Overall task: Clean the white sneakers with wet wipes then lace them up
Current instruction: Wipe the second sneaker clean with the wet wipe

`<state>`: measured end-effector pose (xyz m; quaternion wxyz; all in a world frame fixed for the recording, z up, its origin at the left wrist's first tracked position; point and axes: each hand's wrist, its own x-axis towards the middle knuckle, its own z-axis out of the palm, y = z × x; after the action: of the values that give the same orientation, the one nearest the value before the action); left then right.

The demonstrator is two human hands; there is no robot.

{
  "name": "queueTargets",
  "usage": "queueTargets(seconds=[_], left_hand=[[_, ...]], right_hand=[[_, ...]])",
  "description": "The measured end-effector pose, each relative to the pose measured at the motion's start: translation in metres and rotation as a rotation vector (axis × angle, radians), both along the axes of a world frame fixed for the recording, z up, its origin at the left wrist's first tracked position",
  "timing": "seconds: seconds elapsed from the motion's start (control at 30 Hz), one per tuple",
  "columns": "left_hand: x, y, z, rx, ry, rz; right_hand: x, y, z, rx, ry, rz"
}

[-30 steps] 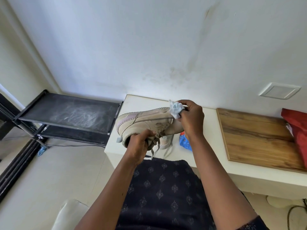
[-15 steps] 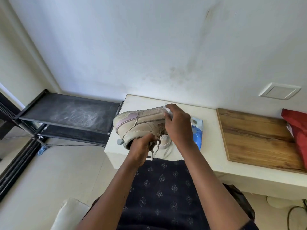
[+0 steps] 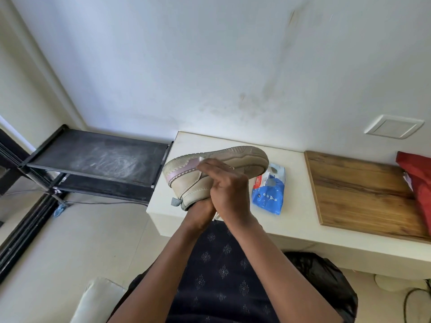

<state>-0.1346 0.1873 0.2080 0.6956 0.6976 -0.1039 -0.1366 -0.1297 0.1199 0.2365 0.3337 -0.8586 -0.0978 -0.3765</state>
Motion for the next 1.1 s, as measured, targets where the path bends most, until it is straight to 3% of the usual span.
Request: queueTargets(seconds=[0.2,0.33,0.47,0.57,0.67,0.9,1.0,1.1], left_hand=[[0.0,-0.001,-0.003,0.029,0.126,0.032],[0.003,0.0,-0.009,0.089,0.179,0.037],[0.0,-0.002,-0.011,0.03,0.21,0.05],[-0.002,-0.003,-0.002,-0.192,0.247,0.07],[-0.002,-0.002,0.005,-0.381,0.105,-0.012],[0.006,0.002,0.007,-0.573,0.036,-0.033],[0.004,0.0,0.01,-0.612,0.094,-0.002],[0.008,0.0,0.01,-0.646,0.134,0.084]], right_hand=[[0.0,-0.036,-0.003,-0.204,-0.051,-0.024],[0.013,-0.067,-0.007,-0.1,-0.04,-0.217],[0.024,-0.075,-0.006,0.113,-0.027,-0.373],[0.022,-0.059,0.002,0.14,-0.03,-0.35],[0.014,-0.03,0.003,0.051,-0.028,-0.183],[-0.011,0.004,-0.002,-0.072,-0.129,0.09],[-0.006,-0.012,-0.007,-0.186,-0.109,-0.01],[0.003,-0.045,-0.008,-0.162,-0.083,-0.175]])
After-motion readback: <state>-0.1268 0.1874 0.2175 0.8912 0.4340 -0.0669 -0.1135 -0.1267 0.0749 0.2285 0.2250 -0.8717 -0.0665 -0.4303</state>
